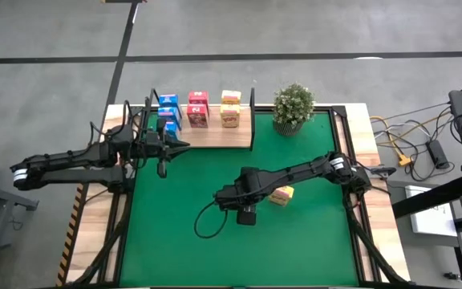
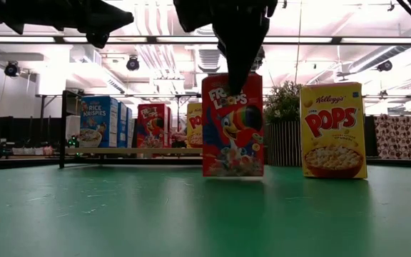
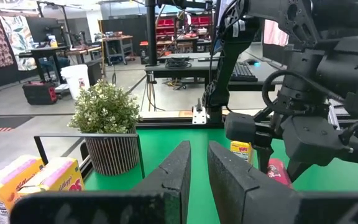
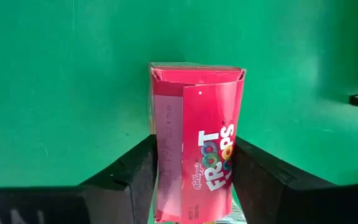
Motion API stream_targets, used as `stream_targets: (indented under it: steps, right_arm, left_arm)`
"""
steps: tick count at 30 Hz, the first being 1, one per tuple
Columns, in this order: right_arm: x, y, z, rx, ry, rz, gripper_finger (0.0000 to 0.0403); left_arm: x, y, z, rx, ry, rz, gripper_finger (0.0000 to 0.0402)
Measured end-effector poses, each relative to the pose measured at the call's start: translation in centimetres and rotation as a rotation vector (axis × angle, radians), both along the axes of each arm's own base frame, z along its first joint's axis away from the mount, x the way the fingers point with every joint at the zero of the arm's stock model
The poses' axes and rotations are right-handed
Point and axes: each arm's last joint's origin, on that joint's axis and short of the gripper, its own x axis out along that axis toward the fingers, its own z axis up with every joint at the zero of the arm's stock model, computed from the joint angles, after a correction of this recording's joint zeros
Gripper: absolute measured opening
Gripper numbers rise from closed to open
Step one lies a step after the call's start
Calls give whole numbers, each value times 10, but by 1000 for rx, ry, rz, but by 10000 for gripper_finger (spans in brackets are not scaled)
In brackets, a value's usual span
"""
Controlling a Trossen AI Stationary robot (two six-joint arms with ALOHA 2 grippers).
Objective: Stack cereal on shelf
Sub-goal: Put the red cereal box aligned with the other red cereal boxes on the shelf
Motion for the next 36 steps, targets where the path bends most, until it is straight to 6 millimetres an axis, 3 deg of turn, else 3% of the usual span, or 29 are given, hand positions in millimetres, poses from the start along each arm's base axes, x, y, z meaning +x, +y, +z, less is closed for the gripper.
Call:
stream_targets:
  steps: [6, 11, 17, 27, 36]
  right_arm:
    - [4, -5, 16, 8, -55, 17, 169]
    - [14, -24, 34, 3, -154, 32, 169]
    - [30, -64, 50, -83, -306, 67, 169]
    - [49, -155, 59, -164, -511, 97, 169]
    - [53, -197, 46, -119, -584, 93, 169]
  left_arm:
    - [0, 0, 0, 1, -1, 0, 36]
    - [0, 0, 0, 1, -2, 0, 36]
    - [-1, 0, 1, 1, -3, 0, 36]
    - [-1, 0, 1, 2, -6, 0, 36]
    - [-1, 0, 1, 2, -6, 1, 36]
